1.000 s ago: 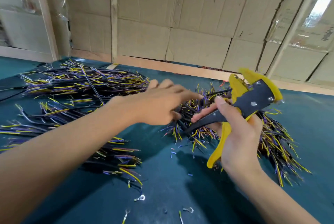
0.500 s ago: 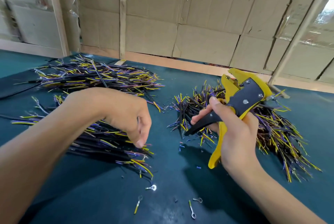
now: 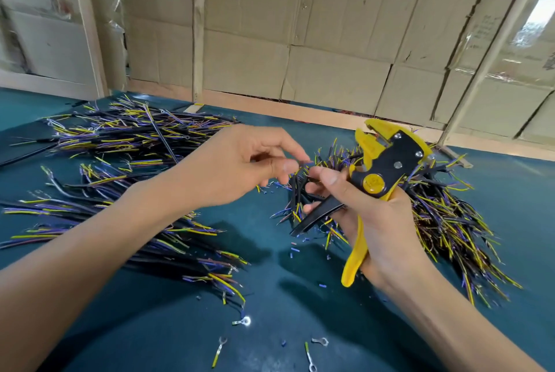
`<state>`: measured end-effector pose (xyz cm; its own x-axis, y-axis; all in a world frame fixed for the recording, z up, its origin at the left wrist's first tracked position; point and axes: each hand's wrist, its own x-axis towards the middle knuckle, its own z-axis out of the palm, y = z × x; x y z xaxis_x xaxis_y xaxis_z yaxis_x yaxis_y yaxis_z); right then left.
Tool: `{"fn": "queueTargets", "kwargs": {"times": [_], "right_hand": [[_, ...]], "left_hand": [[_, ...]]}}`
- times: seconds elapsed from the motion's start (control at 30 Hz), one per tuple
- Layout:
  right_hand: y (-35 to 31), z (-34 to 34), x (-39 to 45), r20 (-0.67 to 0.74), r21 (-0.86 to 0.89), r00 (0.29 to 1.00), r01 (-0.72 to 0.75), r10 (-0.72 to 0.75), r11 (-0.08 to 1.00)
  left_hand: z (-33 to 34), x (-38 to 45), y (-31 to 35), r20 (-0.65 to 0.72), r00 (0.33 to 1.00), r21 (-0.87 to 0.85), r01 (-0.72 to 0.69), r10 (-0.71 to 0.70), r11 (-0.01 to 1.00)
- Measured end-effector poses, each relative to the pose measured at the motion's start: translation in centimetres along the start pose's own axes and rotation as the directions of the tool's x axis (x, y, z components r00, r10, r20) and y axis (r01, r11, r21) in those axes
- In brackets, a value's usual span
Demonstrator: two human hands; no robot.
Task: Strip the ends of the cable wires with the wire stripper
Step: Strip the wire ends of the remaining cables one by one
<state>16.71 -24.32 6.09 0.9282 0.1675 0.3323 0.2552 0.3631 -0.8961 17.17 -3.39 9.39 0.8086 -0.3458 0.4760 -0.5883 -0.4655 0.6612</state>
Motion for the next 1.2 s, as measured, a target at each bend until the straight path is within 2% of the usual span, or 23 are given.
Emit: {"fn": "queueTargets", "kwargs": {"times": [0.1,0.17,0.37,0.5,0.57,0.7,0.8,1.03,1.1,1.2], "right_hand": [[-0.1,-0.1,-0.1,0.005,-0.054,0.998,0.057,-0.057,0.997],[-0.2,-0.1,0.0,-0.027,-0.088,0.996,0.085,-0.087,0.993],[-0.5,-0.7,0.4,-0.124,-0.060,0.983,0.127,-0.134,0.990],[-0.7,-0.8,0.3,-0.121,-0.124,0.980,0.145,-0.160,0.982],[-0.7,-0.7,0.3,-0.121,-0.109,0.982,0.134,-0.147,0.985],[-1.0,-0.5,0.2,-0.131,-0.082,0.980,0.138,-0.148,0.987],[-1.3,-0.4,0.1,-0.094,-0.049,0.985,0.137,-0.142,0.989],[-1.2,-0.1,-0.4,-0.019,-0.067,0.991,0.128,-0.130,0.990],[-1.1,-0.1,-0.5,-0.010,-0.067,0.991,0.136,-0.137,0.988],[-1.1,0.0,-0.6,-0.008,-0.101,0.988,0.154,-0.156,0.983]], "left_hand": [[0.8,-0.2,0.2,0.078,0.997,-0.002,0.019,-0.018,1.000],[1.3,-0.3,0.3,0.083,0.996,0.000,0.018,-0.018,1.000],[1.8,-0.6,0.3,-0.050,0.996,0.087,0.075,-0.071,0.993],[2.4,-0.9,0.3,-0.138,0.990,0.213,0.035,-0.006,0.976],[2.5,-0.8,0.5,-0.153,0.988,0.158,0.011,0.013,0.987],[2.2,-0.4,0.8,-0.178,0.981,-0.180,0.050,-0.082,0.982],[2.3,-0.2,1.1,-0.189,0.969,-0.309,0.095,-0.159,0.946],[3.6,-0.4,0.7,-0.312,0.948,-0.042,0.047,-0.058,0.998],[4.1,-0.5,0.7,-0.311,0.949,-0.037,0.044,-0.053,0.998],[4.5,-0.6,0.6,-0.284,0.951,-0.129,0.086,-0.120,0.988]]}}
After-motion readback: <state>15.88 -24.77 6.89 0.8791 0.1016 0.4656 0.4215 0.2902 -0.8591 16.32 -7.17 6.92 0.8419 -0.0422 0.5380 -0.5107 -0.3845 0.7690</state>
